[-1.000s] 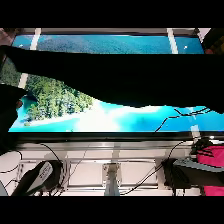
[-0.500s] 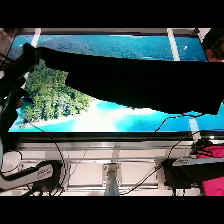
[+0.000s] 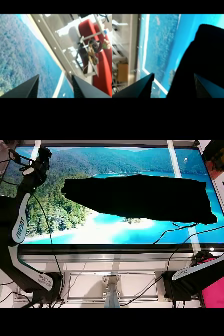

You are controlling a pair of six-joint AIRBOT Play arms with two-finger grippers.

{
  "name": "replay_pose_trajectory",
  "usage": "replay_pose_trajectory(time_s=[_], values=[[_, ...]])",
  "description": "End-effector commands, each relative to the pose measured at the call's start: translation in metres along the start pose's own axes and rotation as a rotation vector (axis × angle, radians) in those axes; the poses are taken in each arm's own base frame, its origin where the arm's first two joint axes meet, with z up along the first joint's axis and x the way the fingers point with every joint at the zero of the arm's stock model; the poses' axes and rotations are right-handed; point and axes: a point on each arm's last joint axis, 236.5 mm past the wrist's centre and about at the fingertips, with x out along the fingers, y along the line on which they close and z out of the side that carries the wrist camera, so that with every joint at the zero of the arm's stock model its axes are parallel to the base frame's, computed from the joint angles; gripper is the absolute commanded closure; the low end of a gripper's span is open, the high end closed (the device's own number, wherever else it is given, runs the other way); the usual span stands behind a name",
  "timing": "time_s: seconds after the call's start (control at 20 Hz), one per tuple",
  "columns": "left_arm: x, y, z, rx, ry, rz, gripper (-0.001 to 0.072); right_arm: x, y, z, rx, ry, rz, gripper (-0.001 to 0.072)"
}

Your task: Fold the clothes and pants, and hang the long-sleeved shirts on hangers.

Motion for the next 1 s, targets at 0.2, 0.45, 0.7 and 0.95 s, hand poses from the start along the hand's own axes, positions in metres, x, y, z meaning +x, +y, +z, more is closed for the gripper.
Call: replay_pose_trajectory(time_s=[0.2, 0.45, 0.7, 0.95], values=[[-0.027, -0.026, -0.048, 0.257, 0.382, -0.237, 0.0704, -0.015, -0.05, -0.058, -0.289, 0.32, -0.113, 0.0694], [-0.098, 0.119, -0.079, 0.425, 0.838, 0.256, 0.0705, -0.04, -0.076, -0.086, -0.412, 0.512, -0.133, 0.0697], [-0.14, 0.161, -0.122, 0.389, 1.054, 0.401, 0.0647, -0.046, -0.07, -0.111, -0.446, 0.615, -0.09, 0.039], [-0.117, 0.166, -0.151, 0.398, 1.042, 0.352, 0.0349, -0.042, -0.065, -0.112, -0.451, 0.603, -0.084, 0.0124]])
